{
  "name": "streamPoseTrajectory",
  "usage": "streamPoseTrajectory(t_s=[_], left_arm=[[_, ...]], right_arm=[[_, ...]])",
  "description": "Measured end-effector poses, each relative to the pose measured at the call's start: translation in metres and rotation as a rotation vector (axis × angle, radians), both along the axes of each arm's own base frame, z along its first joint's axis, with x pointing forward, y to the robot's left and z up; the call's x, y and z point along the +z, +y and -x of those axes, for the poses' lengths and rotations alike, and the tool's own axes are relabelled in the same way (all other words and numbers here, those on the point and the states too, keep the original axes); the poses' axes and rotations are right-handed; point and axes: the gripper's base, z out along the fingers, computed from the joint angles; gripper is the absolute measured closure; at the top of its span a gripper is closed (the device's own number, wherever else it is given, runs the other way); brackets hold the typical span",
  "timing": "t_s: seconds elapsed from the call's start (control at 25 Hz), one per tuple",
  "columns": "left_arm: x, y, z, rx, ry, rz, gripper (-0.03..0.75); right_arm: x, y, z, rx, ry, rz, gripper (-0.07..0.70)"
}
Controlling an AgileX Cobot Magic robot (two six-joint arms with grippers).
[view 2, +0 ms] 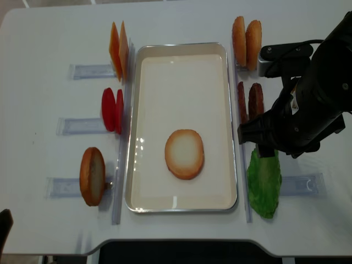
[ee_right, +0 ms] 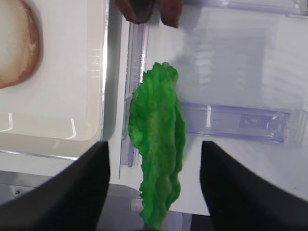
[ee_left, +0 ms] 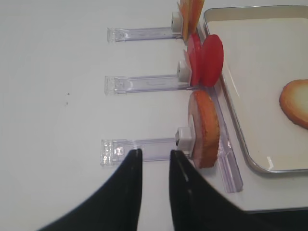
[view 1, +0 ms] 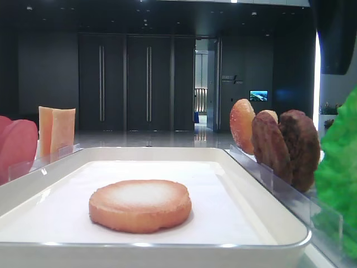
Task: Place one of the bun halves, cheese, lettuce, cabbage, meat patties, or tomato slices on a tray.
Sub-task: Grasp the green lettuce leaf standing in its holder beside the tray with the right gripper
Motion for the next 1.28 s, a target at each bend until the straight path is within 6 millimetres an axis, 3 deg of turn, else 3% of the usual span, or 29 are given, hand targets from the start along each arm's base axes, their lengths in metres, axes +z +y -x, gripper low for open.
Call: streamPoseTrajectory(t_s=[0.72, 0.88, 1.16, 1.28], left_arm=[[0.0, 0.0, 0.0, 0.0, 0.0, 0.0, 0.567], [0.0, 0.0, 0.0, 0.0, 0.0, 0.0, 0.568], [0.0, 0.0, 0.0, 0.0, 0.0, 0.0, 0.572], [0.0, 0.0, 0.0, 0.0, 0.0, 0.0, 0.587]], right_arm=[[-0.013, -0.004, 0.005, -0.001, 0.03, 0.023, 0.241], [-0.013, -0.004, 0.005, -0.001, 0.03, 0.023, 0.329], [-0.013, -0.004, 0.006, -0.005, 0.04, 0.017, 0.584], [-0.013, -0.003, 0.006, -0.007, 0.045, 0.012, 0.606]])
